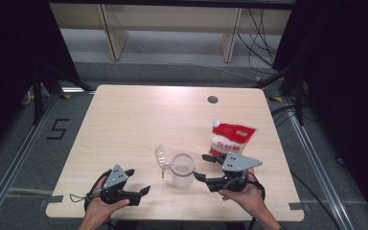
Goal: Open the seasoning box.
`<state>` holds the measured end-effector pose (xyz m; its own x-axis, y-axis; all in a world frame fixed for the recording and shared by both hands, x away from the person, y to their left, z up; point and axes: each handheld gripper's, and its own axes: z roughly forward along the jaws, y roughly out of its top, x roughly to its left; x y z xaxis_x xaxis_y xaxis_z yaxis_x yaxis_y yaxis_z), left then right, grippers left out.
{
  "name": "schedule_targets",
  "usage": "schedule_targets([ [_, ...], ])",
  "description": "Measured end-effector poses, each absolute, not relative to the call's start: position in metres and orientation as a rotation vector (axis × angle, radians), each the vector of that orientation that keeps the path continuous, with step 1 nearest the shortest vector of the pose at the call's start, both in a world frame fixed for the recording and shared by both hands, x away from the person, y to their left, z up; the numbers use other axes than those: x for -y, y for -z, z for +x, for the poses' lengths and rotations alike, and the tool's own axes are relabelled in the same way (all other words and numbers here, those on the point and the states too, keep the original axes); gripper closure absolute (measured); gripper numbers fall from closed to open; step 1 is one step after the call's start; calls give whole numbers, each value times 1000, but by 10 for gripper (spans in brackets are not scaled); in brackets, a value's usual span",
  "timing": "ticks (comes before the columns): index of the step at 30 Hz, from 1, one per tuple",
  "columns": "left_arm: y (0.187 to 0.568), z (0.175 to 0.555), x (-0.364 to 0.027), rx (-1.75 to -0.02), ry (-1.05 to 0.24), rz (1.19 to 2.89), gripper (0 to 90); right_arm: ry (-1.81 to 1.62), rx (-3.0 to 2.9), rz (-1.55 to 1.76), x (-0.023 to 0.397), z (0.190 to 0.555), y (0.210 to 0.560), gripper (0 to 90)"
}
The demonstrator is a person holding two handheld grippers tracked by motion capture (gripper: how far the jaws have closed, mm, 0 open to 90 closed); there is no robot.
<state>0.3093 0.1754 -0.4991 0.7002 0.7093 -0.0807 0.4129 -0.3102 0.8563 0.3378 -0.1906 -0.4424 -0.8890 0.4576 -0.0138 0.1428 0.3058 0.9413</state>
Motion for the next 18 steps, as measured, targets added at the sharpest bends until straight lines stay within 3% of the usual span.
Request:
schedule_targets([
  [12, 499, 309, -173, -858, -389, 1954, 151, -1560, -2226, 708, 251, 333, 457, 236],
  [18, 500, 309, -172, -850, -380, 1955, 151, -1527, -2215, 738, 269, 330, 460, 241],
])
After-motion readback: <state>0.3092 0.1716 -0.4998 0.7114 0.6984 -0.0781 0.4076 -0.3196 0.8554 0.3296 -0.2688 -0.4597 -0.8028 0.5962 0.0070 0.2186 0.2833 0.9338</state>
